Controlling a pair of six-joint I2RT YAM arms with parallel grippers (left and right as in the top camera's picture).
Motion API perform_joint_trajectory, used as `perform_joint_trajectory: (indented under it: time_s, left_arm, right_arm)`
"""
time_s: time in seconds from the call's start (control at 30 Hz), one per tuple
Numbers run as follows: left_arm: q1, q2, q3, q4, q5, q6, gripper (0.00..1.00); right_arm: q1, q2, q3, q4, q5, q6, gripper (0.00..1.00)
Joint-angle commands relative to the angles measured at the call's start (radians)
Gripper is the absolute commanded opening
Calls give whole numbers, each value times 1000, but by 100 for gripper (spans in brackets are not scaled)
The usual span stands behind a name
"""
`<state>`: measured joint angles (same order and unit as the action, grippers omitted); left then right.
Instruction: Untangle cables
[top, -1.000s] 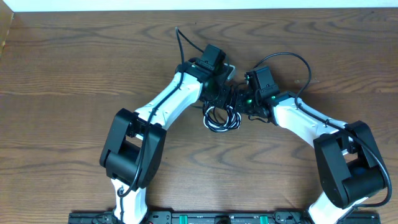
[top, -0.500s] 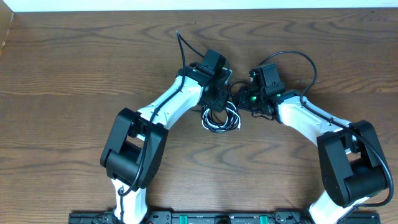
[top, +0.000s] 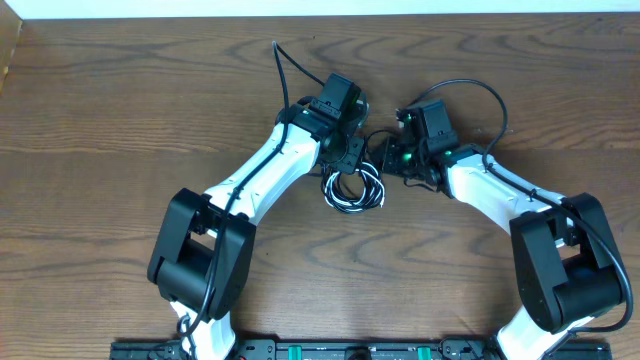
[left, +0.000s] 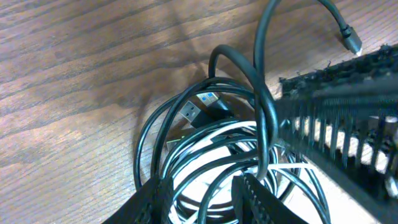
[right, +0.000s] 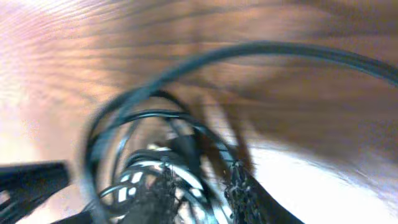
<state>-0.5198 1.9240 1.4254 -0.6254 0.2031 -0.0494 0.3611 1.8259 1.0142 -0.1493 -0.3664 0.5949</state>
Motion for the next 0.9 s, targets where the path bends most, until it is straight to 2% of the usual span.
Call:
perform_joint_trajectory:
  time_s: [0.0,0.13,0.6,0.7,0.87]
  left_arm:
    - [3,11,-8,7,-12,-5,39]
    - [3,52,-8,15,-5,-16,38]
    - [-14,139,-8,68,-2,-39,38]
    - [-14,139,-8,69,-2,-39,38]
    - [-14,139,-8,74,-2,-39,38]
  right_arm:
    - [-24,7,3,19,-137,-106,31]
    - [-63,7,3,7,-163,-106,37]
    - [-72,7,3,10,-171,-106,38]
    - [-71,7,3,11,-172,-106,43]
    - [-66,7,3,7,-175,-122,43]
